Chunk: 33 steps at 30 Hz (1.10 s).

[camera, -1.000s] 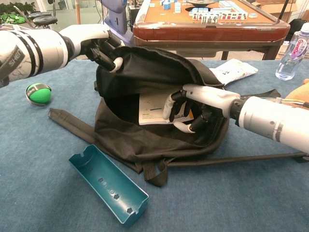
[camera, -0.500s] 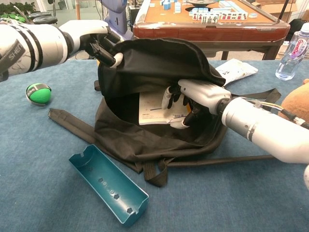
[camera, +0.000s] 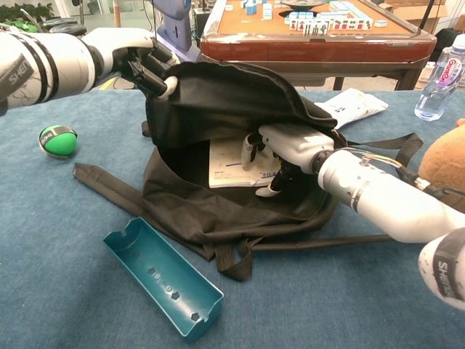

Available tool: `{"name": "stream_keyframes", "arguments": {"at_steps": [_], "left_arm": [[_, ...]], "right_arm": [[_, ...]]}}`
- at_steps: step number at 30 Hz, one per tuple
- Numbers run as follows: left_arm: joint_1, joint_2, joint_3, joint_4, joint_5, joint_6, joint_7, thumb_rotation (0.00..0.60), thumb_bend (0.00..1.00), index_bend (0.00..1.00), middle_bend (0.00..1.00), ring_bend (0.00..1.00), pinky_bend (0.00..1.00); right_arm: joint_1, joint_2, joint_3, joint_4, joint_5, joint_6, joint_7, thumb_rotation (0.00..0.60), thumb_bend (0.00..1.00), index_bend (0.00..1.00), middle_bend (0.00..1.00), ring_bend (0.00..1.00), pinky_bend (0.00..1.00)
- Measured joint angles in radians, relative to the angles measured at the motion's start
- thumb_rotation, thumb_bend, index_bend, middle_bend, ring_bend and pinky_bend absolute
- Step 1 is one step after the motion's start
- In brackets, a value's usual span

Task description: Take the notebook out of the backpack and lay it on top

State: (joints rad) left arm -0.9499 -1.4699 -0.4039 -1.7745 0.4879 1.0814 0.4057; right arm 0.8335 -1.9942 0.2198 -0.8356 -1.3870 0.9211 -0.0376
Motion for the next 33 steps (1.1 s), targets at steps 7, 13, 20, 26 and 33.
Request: {"name": "stream_keyframes", "arguments": {"at_steps": [7,13,20,26,33], "left_arm": [[0.001,0.006,0.013,-0.011,0.013,0.005,-0.009,0.600,0.62,0.58,0.58,0.50,0.37],[-0.003,0.009,0.019,-0.017,0.017,0.008,-0.011,0.600,0.62,0.58,0.58,0.50,0.37],[-0.008,0.006,0.029,-0.021,0.018,0.014,-0.007,0.600,0.62,0.58,0.58,0.50,0.37],[-0.010,0.008,0.032,-0.017,0.016,0.016,-0.009,0.600,0.62,0.58,0.57,0.50,0.37],[-0.011,0.007,0.037,-0.008,0.013,0.011,-0.012,0.600,0.62,0.58,0.57,0.50,0.37]], "right_arm": [[0.024,-0.043,0.003,0.082,-0.007,0.003,0.051,0.600,0.12,0.40,0.34,0.23,0.33],[0.040,-0.084,-0.002,0.165,-0.022,0.019,0.094,0.600,0.12,0.40,0.34,0.23,0.33],[0.060,-0.122,-0.007,0.248,-0.031,0.022,0.114,0.600,0.13,0.40,0.34,0.23,0.33],[0.080,-0.153,-0.014,0.317,-0.046,0.030,0.144,0.600,0.19,0.40,0.34,0.23,0.33],[0.100,-0.189,-0.027,0.391,-0.070,0.063,0.179,0.600,0.27,0.40,0.35,0.23,0.33]]}}
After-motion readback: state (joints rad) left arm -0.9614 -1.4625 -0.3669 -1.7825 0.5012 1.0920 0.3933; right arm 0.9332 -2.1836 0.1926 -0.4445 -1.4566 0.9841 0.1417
